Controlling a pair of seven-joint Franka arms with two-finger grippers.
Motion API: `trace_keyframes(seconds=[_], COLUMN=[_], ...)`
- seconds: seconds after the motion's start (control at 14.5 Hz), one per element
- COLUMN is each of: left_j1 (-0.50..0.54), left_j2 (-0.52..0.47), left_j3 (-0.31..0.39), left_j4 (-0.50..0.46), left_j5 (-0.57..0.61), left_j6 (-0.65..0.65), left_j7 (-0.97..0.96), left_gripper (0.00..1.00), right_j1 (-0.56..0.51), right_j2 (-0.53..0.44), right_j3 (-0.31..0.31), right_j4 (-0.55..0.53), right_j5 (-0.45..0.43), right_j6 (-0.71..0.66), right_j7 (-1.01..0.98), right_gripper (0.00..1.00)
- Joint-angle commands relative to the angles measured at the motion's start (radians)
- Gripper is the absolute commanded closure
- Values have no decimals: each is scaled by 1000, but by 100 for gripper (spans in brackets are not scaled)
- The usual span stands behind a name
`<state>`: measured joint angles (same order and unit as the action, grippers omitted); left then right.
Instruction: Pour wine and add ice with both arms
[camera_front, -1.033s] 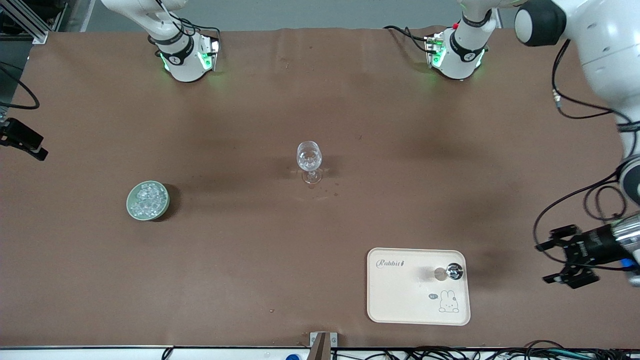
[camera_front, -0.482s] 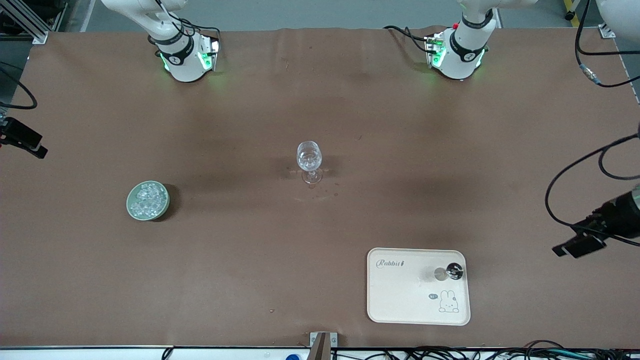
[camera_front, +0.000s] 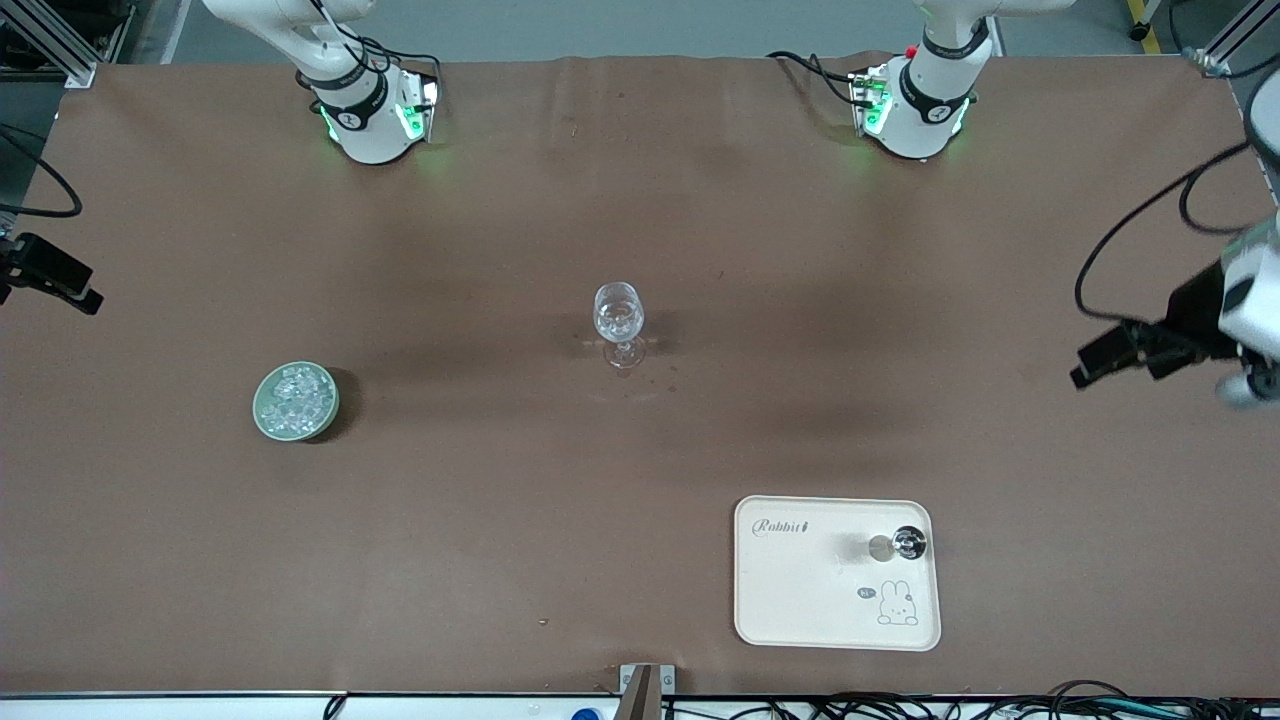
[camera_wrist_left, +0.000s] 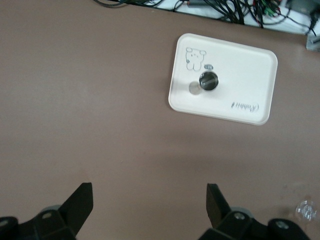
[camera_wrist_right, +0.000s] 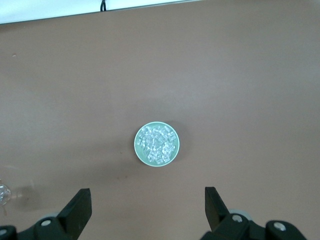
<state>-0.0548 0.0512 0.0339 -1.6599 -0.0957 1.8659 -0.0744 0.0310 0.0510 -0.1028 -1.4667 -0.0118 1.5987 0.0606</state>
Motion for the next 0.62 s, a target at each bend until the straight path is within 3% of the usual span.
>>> trace_keyframes(seconds=[0.0,0.21,0.41,0.55], left_j1=[6,9,10,9], left_j2=[-135,-94,51,59], left_j3=[-31,-55,-55,-57], left_j4=[-144,-62,191,207], left_j5=[74,88,82,76], left_j6=[10,-30,-213,-241], left_j7=[58,42,45,41], left_gripper=[0,0,0,0], right_j1=[0,0,0,0], right_j2=[-22,-22,-22,-22], right_j3=[6,6,6,5], right_j4=[-12,-12,-12,-12], right_j5=[7,7,7,7], right_j6=[-23,-23,-23,-23], right_j7=[33,25,25,25], right_gripper=[0,0,0,0])
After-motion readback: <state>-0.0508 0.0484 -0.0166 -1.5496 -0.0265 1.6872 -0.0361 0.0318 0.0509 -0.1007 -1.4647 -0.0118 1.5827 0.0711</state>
